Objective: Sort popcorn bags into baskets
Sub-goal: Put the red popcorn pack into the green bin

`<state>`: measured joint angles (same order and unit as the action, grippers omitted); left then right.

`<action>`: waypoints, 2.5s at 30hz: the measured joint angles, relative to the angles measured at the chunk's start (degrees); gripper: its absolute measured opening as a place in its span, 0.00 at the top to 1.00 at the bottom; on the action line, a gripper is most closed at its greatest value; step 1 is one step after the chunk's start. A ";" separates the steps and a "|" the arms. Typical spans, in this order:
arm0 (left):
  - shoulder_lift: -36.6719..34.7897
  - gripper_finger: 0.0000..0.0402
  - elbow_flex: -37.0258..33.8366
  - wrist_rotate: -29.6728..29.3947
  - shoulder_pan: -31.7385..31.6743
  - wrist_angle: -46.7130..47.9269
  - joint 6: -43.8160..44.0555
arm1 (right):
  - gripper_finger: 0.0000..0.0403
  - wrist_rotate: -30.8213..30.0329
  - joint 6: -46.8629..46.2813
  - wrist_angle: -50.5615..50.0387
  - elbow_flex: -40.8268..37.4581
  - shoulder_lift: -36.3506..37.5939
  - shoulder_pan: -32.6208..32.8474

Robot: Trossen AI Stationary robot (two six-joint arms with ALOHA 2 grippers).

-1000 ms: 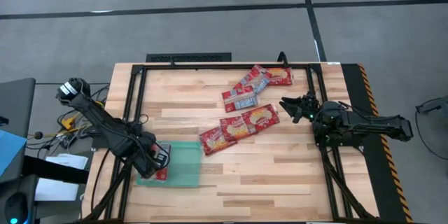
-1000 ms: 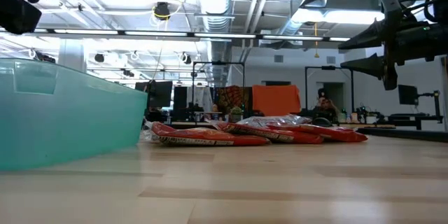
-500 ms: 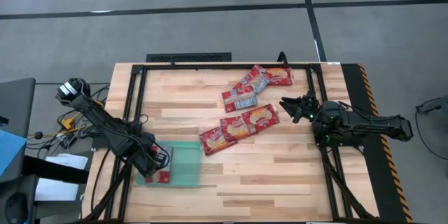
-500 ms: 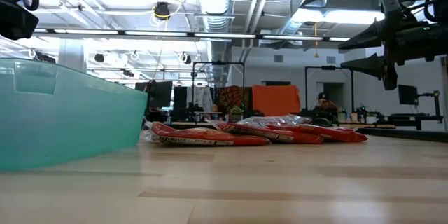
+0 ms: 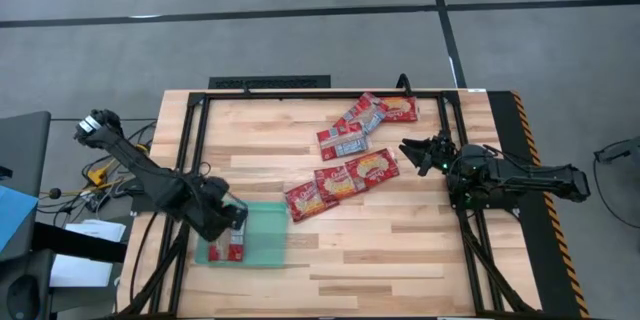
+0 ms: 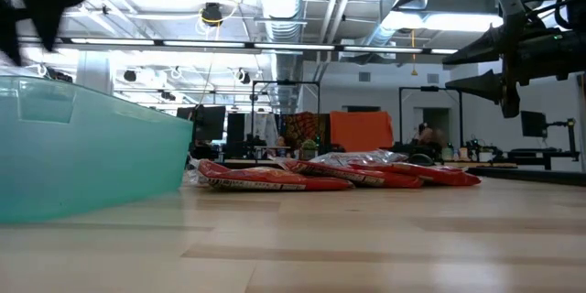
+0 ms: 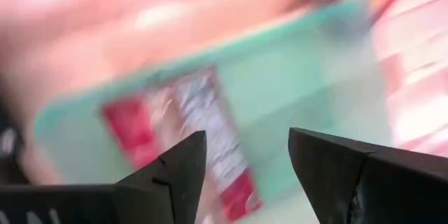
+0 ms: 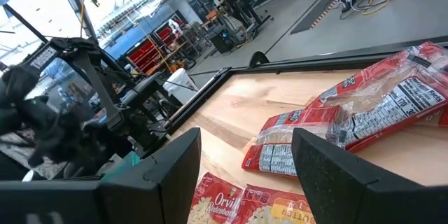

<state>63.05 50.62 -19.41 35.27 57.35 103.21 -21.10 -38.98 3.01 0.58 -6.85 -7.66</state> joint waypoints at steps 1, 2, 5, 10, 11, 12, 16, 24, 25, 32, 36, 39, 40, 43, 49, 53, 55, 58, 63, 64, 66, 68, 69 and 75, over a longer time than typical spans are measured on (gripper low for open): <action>-0.23 0.53 0.63 -1.07 -2.23 -0.26 -4.02 | 0.38 0.00 0.00 0.00 0.00 0.00 0.02; -0.24 0.52 1.13 -1.76 -4.67 -0.97 -8.53 | 0.38 0.00 0.00 0.00 0.00 0.00 0.00; -0.18 0.50 1.58 -1.18 -13.63 -6.79 -23.59 | 0.38 0.00 0.00 0.00 0.00 0.00 0.02; 1.56 0.43 1.66 6.35 -30.31 -15.52 -48.31 | 0.38 0.02 -0.02 0.01 0.00 0.02 0.01; 2.22 0.41 1.67 7.79 -33.59 -16.77 -52.04 | 0.38 0.01 -0.02 0.00 0.00 0.02 0.00; 2.80 0.39 1.66 9.48 -36.58 -18.02 -55.80 | 0.38 0.05 -0.02 0.00 0.00 0.03 0.02; 6.80 0.33 1.67 19.16 -45.97 -23.37 -68.55 | 0.38 0.11 -0.02 0.00 0.00 0.03 0.04; 21.12 0.31 1.96 28.02 -49.03 -31.44 -79.29 | 0.38 0.23 -1.13 0.00 0.00 -0.29 0.16; 22.92 0.31 2.34 28.21 -48.80 -32.30 -80.06 | 0.38 0.16 -1.42 0.00 0.00 -0.28 0.15; 33.71 0.31 7.33 28.63 -47.03 -35.68 -85.68 | 0.38 0.22 -1.53 0.00 0.00 -0.31 0.13; 37.13 0.31 9.90 29.21 -45.69 -36.21 -87.43 | 0.38 0.22 -1.53 0.00 0.00 -0.31 0.13; 38.32 0.31 10.59 28.43 -44.89 -36.49 -88.00 | 0.38 0.24 -1.55 0.00 0.00 -0.31 0.13; 38.48 0.31 10.57 27.71 -44.66 -36.50 -88.12 | 0.38 0.22 -1.55 0.00 0.00 -0.31 0.13; 38.40 0.31 9.64 25.17 -44.09 -36.53 -89.33 | 0.38 0.24 -1.53 0.00 0.00 -0.31 0.13; 38.42 0.33 8.14 24.58 -42.52 -37.82 -88.97 | 0.38 0.22 -1.27 -0.02 0.00 -0.31 0.13; 38.42 0.35 8.14 23.28 -41.15 -38.23 -88.78 | 0.38 0.22 -1.25 0.00 0.00 -0.31 0.11; 39.12 0.35 8.14 23.23 -40.59 -38.90 -88.85 | 0.38 0.22 -1.25 0.00 0.00 -0.31 0.11; 41.24 0.35 8.17 23.72 -40.35 -40.06 -88.75 | 0.38 0.22 -1.22 0.00 0.00 -0.31 0.11; 42.90 0.36 8.36 24.84 -40.92 -41.36 -88.55 | 0.38 0.20 -1.44 -0.01 0.00 -0.50 0.12; 43.17 0.38 8.36 25.13 -41.15 -41.17 -89.06 | 0.38 0.25 -1.45 -0.02 0.01 -0.50 0.13; 43.40 0.46 8.34 25.26 -41.24 -39.94 -89.34 | 0.38 0.18 -1.49 -0.02 0.00 -0.66 0.11; 44.22 0.57 8.36 25.19 -41.27 -39.01 -89.36 | 0.38 0.22 -1.49 0.00 0.00 -0.64 0.11; 44.50 0.64 8.39 25.55 -41.27 -38.95 -89.04 | 0.38 0.19 -1.50 0.00 0.02 -0.65 0.11; 45.36 0.96 8.45 28.90 -41.64 -39.76 -85.03 | 0.38 0.17 -1.51 0.00 0.00 -0.66 0.11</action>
<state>108.42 59.07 9.49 -6.37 17.58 18.18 -20.93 -40.49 3.01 0.58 -7.51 -7.55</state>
